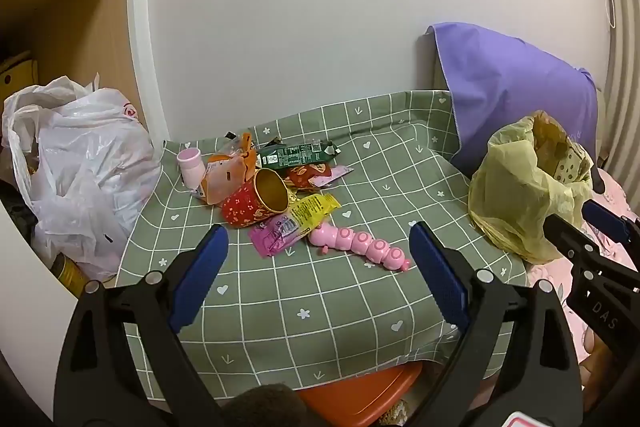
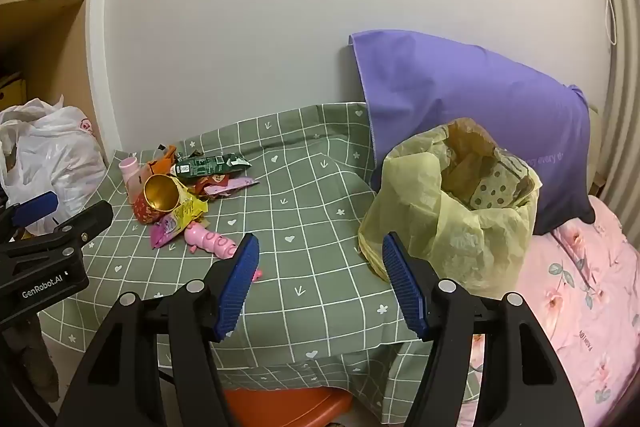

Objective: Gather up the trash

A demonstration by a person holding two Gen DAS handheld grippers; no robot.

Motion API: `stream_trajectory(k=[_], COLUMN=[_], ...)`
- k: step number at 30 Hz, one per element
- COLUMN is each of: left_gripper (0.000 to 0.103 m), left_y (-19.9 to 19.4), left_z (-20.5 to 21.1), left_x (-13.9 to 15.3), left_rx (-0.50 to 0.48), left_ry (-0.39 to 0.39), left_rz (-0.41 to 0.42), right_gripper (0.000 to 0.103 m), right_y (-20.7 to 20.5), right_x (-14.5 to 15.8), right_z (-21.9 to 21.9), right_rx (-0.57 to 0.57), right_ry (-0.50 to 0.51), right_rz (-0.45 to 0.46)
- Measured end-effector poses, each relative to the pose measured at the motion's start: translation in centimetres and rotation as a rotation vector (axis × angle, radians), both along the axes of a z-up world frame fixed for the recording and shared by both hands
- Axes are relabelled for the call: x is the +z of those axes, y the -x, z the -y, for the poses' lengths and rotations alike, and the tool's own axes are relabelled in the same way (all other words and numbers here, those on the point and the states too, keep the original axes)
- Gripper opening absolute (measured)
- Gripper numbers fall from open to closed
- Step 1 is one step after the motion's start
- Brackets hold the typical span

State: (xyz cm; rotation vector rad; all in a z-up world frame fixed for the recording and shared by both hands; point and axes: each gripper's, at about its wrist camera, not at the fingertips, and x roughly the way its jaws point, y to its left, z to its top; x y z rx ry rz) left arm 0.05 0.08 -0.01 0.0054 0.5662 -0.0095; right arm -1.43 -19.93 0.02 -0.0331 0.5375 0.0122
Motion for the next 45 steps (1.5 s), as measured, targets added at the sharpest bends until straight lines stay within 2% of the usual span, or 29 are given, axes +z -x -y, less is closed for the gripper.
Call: stream_trajectory(k=[45], left_gripper=[0.088], left_y=[0.4], left_z=[1.1], left_x=[0.1], left_rx=[-0.051], left_ry=[-0.007], left_rz=[0.008], right_gripper=[0.061], right_y=[0.5], right_x=[0.2], right_z=[2.2], right_rx=[-0.036], right_ry=[-0.027], right_rz=[0.016])
